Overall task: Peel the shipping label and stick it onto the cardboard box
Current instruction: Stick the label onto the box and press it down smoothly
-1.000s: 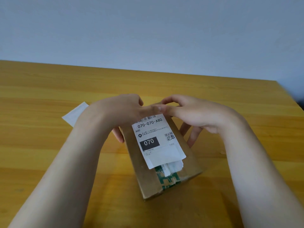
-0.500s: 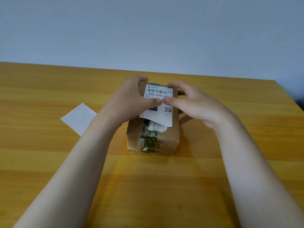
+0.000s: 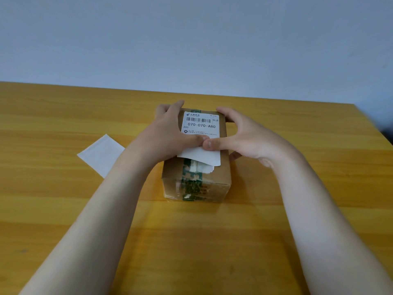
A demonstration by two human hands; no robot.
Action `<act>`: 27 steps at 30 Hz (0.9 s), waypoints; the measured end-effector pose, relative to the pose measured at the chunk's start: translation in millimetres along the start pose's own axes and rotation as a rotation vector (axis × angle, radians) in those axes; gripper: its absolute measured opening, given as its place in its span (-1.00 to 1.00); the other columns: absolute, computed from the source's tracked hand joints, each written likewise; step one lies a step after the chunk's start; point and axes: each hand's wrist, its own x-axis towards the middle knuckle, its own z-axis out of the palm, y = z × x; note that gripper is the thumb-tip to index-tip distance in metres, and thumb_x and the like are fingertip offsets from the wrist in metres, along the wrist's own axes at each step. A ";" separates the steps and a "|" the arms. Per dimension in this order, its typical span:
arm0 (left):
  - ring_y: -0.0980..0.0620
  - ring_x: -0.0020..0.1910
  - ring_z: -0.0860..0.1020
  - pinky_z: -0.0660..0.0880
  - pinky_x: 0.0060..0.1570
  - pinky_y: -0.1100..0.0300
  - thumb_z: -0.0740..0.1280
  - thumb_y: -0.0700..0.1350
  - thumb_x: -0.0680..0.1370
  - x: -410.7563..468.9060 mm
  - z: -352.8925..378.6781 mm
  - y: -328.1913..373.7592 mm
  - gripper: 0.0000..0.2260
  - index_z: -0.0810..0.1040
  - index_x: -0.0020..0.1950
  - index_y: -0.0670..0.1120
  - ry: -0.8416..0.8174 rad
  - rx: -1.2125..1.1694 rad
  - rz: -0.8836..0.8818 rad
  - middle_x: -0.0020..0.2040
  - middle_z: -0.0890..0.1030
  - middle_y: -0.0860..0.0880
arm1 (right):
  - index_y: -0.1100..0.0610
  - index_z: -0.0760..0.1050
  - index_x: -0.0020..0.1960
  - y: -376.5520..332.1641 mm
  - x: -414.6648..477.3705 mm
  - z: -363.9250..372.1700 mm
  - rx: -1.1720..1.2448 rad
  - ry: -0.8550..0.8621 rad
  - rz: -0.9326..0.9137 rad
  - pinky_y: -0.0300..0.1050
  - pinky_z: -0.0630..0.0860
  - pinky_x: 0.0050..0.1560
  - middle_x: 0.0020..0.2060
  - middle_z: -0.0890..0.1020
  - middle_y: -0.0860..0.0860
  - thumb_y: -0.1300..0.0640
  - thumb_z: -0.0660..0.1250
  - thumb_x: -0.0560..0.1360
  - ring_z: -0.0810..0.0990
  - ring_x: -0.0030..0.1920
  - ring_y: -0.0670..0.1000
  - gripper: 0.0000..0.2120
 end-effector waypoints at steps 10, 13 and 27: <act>-0.08 0.17 0.52 0.57 0.11 -0.04 0.51 0.36 0.34 -0.4 -4.7 -4.0 -0.29 0.44 0.35 0.03 0.062 0.084 -0.103 0.24 0.27 0.03 | -0.15 0.28 0.63 -3.7 -1.4 6.6 0.025 -0.008 -0.033 0.14 0.72 0.03 0.45 0.47 -0.23 -0.13 0.62 0.39 0.67 0.15 -0.14 -0.10; -0.01 0.00 0.56 0.61 -0.12 -0.02 0.52 0.36 0.34 -1.3 -4.9 -1.6 -0.33 0.41 0.26 0.00 0.046 0.080 -0.151 0.21 0.31 0.01 | -0.16 0.32 0.61 -5.0 -2.8 7.7 0.049 -0.017 -0.048 0.10 0.72 -0.05 0.49 0.47 -0.21 -0.10 0.59 0.45 0.69 0.11 -0.17 -0.19; -0.01 -0.11 0.60 0.50 -0.23 0.06 0.44 0.32 0.46 -1.8 -1.7 0.8 -0.51 0.42 0.08 -0.03 0.145 0.054 -0.191 -0.08 0.61 0.01 | -0.13 0.32 0.61 -11.7 -3.5 13.1 0.004 0.029 -0.019 -0.14 0.64 -0.17 0.47 0.53 -0.18 -0.10 0.37 0.64 0.68 0.10 -0.16 -0.43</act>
